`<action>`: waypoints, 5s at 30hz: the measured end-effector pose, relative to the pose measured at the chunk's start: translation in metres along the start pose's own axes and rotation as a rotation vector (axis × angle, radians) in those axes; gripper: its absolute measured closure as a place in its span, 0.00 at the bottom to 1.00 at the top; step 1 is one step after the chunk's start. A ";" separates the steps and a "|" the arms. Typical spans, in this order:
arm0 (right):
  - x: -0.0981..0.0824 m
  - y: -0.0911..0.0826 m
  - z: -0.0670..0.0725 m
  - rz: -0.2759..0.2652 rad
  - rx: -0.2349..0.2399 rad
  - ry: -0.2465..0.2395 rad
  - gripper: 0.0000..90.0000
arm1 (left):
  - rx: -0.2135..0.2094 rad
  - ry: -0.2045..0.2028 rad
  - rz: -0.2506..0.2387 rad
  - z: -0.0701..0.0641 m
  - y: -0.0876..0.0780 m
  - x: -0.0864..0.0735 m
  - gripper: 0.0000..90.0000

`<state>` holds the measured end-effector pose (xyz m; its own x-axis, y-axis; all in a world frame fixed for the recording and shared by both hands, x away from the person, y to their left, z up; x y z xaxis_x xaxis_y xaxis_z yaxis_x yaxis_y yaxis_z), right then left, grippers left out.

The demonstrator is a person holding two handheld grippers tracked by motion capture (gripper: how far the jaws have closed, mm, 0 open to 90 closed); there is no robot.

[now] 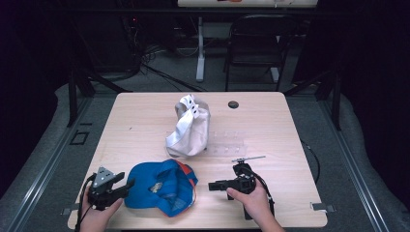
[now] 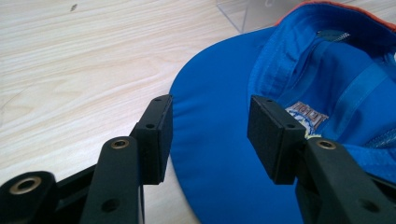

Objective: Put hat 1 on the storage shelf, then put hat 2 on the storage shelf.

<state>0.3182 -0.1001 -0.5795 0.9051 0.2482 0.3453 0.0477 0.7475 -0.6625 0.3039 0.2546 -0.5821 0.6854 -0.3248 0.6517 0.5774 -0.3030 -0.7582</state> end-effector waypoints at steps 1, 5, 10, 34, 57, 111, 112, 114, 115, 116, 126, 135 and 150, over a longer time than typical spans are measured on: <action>0.001 0.004 0.001 0.017 0.008 0.008 0.60 | 0.000 -0.004 -0.004 0.000 -0.001 -0.001 0.57; 0.005 0.019 0.005 0.062 0.047 0.030 0.61 | 0.011 -0.011 0.001 0.002 -0.004 -0.006 0.57; 0.010 0.035 0.009 0.081 0.098 0.055 0.62 | 0.023 -0.011 0.012 0.004 -0.008 -0.011 0.57; 0.010 0.067 0.015 0.132 0.176 0.069 0.73 | 0.037 -0.036 0.005 0.008 -0.012 -0.019 0.56; 0.025 0.047 0.046 0.136 0.177 0.100 0.86 | 0.035 -0.022 0.001 0.008 -0.011 -0.016 0.56; 0.045 -0.124 0.073 -0.003 0.556 0.271 0.86 | 0.007 0.013 -0.002 0.002 -0.001 -0.002 0.57; 0.046 -0.127 0.074 0.002 0.554 0.269 0.86 | 0.006 0.011 -0.004 0.001 0.000 -0.002 0.57; 0.048 -0.130 0.076 -0.011 0.556 0.271 0.86 | 0.006 0.019 -0.004 0.001 0.000 -0.001 0.57; 0.049 -0.133 0.076 -0.004 0.549 0.270 0.86 | 0.005 0.017 -0.003 0.001 0.000 -0.001 0.57; 0.050 -0.136 0.077 -0.023 0.547 0.273 0.86 | 0.007 0.021 -0.002 0.001 0.001 -0.001 0.57; 0.062 -0.174 0.075 -0.119 0.532 0.288 0.86 | 0.007 0.022 -0.001 -0.001 0.002 0.000 0.57; 0.077 -0.194 0.072 -0.183 0.512 0.302 0.86 | 0.001 0.023 0.003 -0.001 0.004 0.002 0.57; 0.112 -0.225 0.069 -0.280 0.456 0.347 0.86 | -0.011 0.020 0.011 -0.001 0.009 0.005 0.52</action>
<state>0.3792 -0.1980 -0.3463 0.9723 -0.1517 0.1780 0.1870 0.9613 -0.2021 0.3118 0.2497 -0.5857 0.6828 -0.3461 0.6434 0.5647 -0.3087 -0.7654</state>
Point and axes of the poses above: each handheld gripper's, and its own axes: y roughly forward along the jaws, x roughly out of its top, z roughly to its left, the point moved 6 cm from there along y, roughly forward along the jaws, and after that the axes turned 10 degrees about z, right-handed, at the moved point
